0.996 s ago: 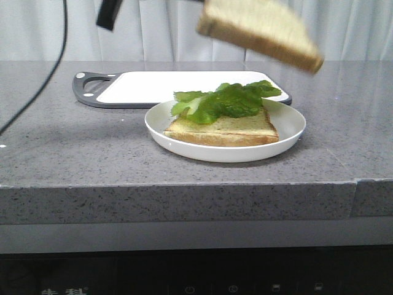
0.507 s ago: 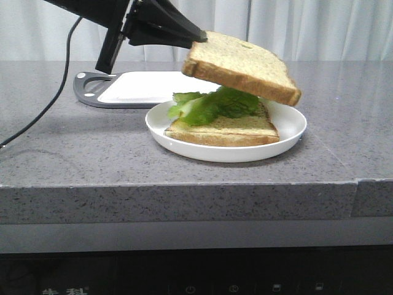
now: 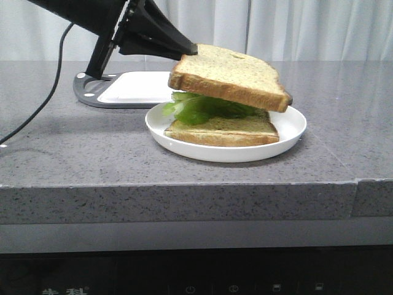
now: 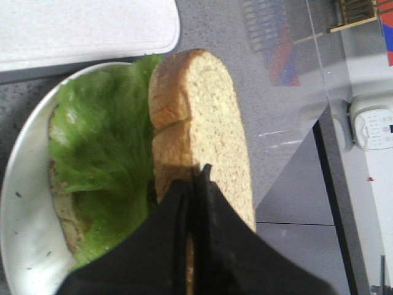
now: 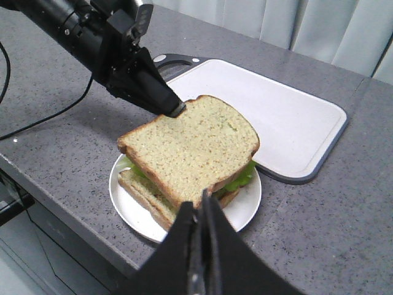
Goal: Left arm grabs bread, right arm adds lettuce
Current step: 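Carry the held bread slice with the left gripper over the lettuce, then lower the slice onto the lettuce, open and raise the left gripper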
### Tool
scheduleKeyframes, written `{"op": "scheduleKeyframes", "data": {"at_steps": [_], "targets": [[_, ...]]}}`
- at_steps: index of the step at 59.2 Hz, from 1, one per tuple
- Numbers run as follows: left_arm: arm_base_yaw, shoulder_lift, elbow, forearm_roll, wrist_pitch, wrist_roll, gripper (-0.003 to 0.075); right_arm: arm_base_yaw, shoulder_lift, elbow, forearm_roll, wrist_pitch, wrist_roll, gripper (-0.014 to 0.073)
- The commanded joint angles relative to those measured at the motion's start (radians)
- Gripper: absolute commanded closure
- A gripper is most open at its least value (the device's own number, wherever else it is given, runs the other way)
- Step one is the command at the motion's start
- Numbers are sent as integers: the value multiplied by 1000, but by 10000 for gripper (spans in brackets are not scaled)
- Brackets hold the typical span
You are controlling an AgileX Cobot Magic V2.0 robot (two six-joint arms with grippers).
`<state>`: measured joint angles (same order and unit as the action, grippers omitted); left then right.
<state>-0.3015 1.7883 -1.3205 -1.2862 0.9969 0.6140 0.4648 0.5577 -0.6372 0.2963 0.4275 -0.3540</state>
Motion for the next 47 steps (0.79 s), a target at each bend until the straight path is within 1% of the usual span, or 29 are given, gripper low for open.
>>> {"op": "scheduleKeyframes", "data": {"at_steps": [1,7,13,17,23,30,35,37,39,42,43,46,47], "targets": [[2,-51,-24,-56,12,-6,726,-7,-2,-26,15,-83,-7,655],[2,-51,-24,-44,10,-6,643,-7,-2,-26,15,-83,-7,655],[2,-51,-24,-42,10,-6,521,-7,-2,-26,15,-83,-7,655],[2,-51,-24,-42,10,-6,465,-7,-2,-26,15,-83,-7,655],[5,-53,-28,-42,12,-6,424,-7,-2,-26,15,-83,-7,655],[26,-67,-38,-46,45,-6,424,-7,-2,-26,15,-83,-7,655],[40,-92,-45,-46,59,-1,429,-7,-2,-26,15,-83,-7,655],[48,-105,-45,-43,61,1,445,-7,-2,-26,15,-83,-7,655],[54,-120,-45,-41,61,1,481,-7,-2,-26,15,-85,-7,655],[63,-139,-45,-29,61,6,559,-7,-2,-26,15,-90,-7,655],[65,-146,-45,-24,61,9,600,-7,-2,-26,15,-93,-7,655],[75,-158,-45,-10,59,17,690,-7,-2,-26,15,-98,-7,655],[77,-165,-45,-6,59,22,737,-7,-2,-26,15,-99,-7,655]]}}
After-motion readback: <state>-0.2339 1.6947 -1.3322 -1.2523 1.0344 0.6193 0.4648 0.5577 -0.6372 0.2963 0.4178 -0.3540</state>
